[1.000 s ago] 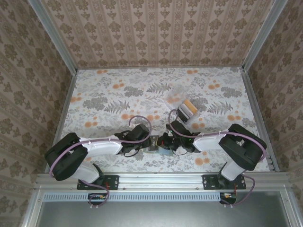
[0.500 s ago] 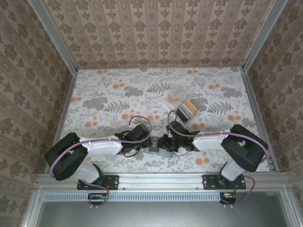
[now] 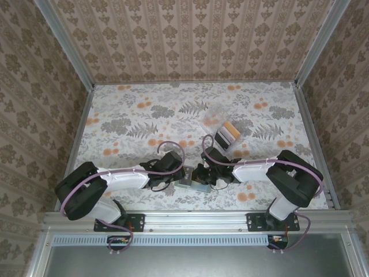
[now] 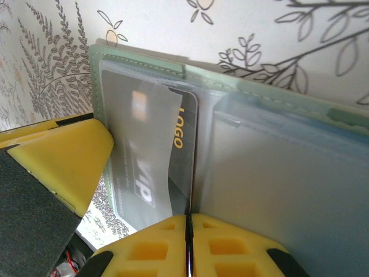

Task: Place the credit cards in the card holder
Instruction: Insert the credit card into the card slot, then move the card holder to the center of the table.

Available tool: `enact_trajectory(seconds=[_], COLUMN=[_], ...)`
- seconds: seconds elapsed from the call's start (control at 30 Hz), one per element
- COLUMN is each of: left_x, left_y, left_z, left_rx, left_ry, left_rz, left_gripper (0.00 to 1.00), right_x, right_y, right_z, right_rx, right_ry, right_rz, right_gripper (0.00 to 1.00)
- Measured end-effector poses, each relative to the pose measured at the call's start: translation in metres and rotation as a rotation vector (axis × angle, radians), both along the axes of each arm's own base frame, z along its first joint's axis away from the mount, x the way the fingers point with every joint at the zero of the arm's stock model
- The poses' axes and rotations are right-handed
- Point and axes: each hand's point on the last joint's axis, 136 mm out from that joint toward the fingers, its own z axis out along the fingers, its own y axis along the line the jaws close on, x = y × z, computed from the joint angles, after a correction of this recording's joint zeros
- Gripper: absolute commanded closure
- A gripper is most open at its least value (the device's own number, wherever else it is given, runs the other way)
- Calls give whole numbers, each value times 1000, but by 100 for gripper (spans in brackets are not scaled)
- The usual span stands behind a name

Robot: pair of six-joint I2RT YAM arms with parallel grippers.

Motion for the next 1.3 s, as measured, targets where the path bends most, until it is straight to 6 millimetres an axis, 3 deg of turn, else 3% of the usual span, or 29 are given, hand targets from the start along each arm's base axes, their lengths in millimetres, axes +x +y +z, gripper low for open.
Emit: enact_trajectory(seconds=[0.33,0.53,0.77,1.0,1.3], left_x=[0,0,-3,-10,-10], left_y=[0,-1,-4,-9,-9], left_z=[0,0,1,1,1], left_rx=[-6,-10,-22,-33,-42], left_ry=[3,7,10,22,28], left_rz=[9,14,19,12,69], left_gripper=[69,69,70,70,70], right_x=[0,-1,-3,-7,24], right_y=[3,1,-30,-59,-47], right_z=[0,4,18,-4,-3], right_rx=[9,-22,-166,-322,-364], right_ry=[10,-3,-67,-9,-36], right_rz=[11,28,23,24,93], right_gripper=[86,78,76,82,84])
